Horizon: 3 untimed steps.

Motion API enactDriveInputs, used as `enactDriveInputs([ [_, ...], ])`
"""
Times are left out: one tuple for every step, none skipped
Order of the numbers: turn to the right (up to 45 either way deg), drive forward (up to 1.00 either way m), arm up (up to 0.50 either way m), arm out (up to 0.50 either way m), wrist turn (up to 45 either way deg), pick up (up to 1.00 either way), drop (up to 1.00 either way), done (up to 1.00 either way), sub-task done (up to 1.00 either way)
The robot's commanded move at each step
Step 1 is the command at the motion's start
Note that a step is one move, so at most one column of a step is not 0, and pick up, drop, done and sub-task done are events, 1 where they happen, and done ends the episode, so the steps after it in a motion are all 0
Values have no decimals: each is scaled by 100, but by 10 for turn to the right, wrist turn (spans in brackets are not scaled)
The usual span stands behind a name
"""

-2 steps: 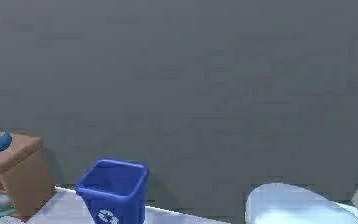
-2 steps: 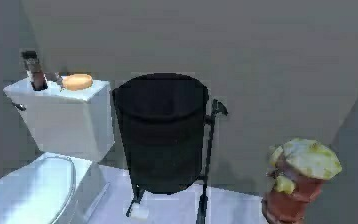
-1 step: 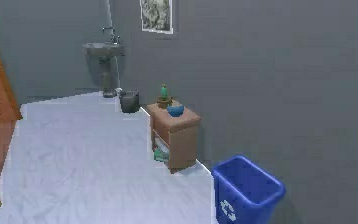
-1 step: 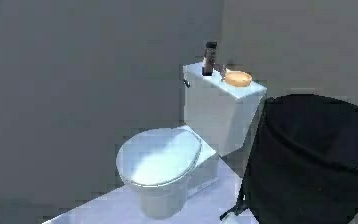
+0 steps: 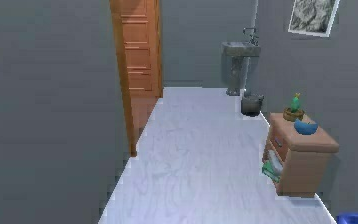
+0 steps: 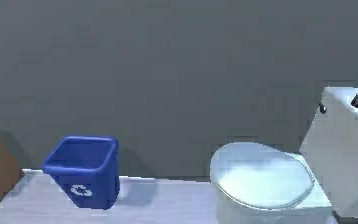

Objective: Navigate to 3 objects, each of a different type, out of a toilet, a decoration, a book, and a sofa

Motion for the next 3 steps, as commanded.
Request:
enactDriveInputs([
  [0, 100, 0, 0, 0, 0, 0, 0, 0],
  [0, 100, 0, 0, 0, 0, 0, 0, 0],
  [30, 0, 0, 0, 0, 0, 0, 0, 0],
])
